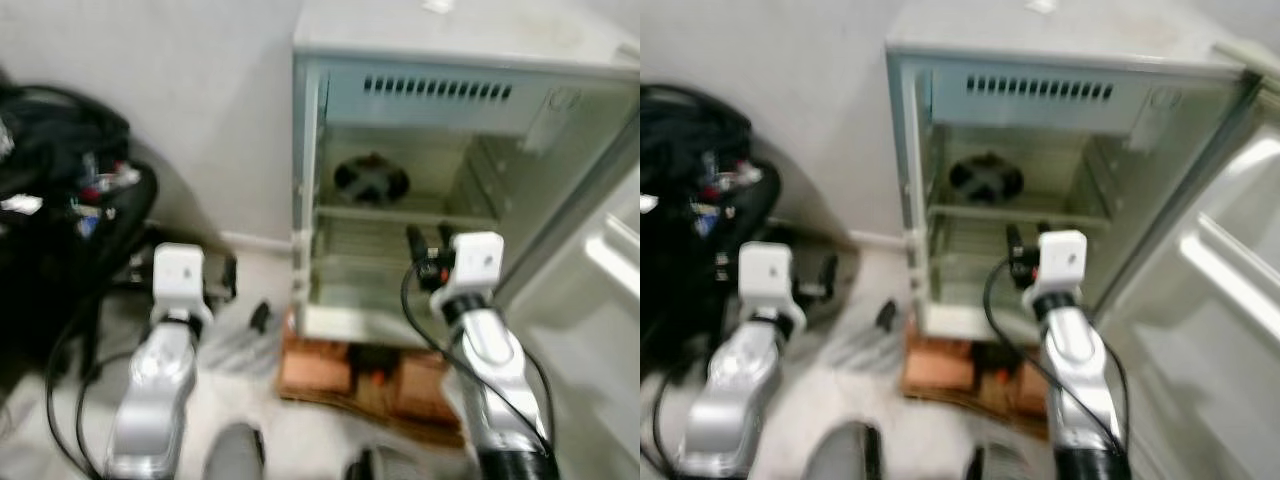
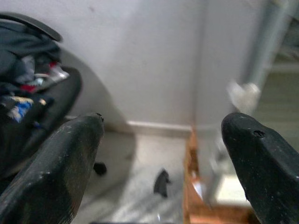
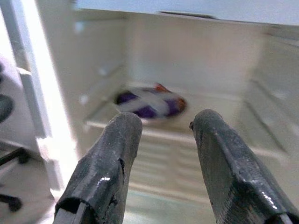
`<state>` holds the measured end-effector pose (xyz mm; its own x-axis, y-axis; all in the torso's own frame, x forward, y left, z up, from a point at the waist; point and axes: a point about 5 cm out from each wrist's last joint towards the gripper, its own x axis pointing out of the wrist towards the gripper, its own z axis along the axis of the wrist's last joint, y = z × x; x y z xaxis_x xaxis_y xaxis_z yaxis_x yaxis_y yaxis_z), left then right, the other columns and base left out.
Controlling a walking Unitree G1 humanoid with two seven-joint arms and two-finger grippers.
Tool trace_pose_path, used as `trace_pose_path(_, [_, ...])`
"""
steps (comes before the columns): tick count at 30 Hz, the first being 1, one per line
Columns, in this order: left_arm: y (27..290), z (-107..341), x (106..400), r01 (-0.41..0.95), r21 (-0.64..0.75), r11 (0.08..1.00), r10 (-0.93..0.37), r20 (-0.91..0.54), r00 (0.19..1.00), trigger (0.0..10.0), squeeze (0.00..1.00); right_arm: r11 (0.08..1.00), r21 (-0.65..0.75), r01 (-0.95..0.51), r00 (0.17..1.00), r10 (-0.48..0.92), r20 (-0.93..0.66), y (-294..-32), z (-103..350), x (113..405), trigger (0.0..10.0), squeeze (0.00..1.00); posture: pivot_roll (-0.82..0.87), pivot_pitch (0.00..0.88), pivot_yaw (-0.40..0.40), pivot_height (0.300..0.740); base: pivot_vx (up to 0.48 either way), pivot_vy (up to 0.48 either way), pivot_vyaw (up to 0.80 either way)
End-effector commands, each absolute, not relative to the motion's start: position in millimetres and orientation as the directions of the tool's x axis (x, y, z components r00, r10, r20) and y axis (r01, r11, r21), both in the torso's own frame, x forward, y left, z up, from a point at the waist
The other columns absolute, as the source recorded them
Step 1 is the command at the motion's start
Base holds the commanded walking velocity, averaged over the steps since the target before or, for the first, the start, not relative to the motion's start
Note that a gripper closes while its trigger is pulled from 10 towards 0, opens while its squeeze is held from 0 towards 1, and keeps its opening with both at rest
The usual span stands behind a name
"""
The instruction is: Restocking fridge
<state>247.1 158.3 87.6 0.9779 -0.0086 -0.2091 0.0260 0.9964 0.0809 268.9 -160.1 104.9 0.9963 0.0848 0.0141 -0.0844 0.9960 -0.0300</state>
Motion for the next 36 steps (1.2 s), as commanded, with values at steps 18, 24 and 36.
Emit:
trace_pose_path(18, [150, 102, 257, 0.12, 0.205, 0.971, -0.11, -0.059, 0.992, 10.0, 0.0, 0.998, 0.026, -0.059, 0.998, 0.059, -0.021, -164, 96, 263, 10.0, 0.0, 0.04, 0.059, -0.027, 0.74, -0.323, 0.0, 0.0])
trace_pose_path(24, [146, 101, 258, 0.131, 0.201, 0.971, -0.124, -0.045, 0.991, 10.0, 0.0, 0.998, 0.027, -0.061, 0.998, 0.061, -0.015, -162, 98, 266, 10.0, 0.0, 0.04, 0.063, -0.023, 0.74, -0.368, 0.0, 0.0])
trace_pose_path(36, [152, 101, 262, 0.088, 0.143, 0.986, -0.081, -0.052, 0.995, 10.0, 0.0, 0.999, 0.031, -0.038, 0.999, 0.039, -0.028, -163, 96, 267, 10.0, 0.0, 0.04, 0.077, -0.024, 0.74, -0.136, 0.0, 0.0])
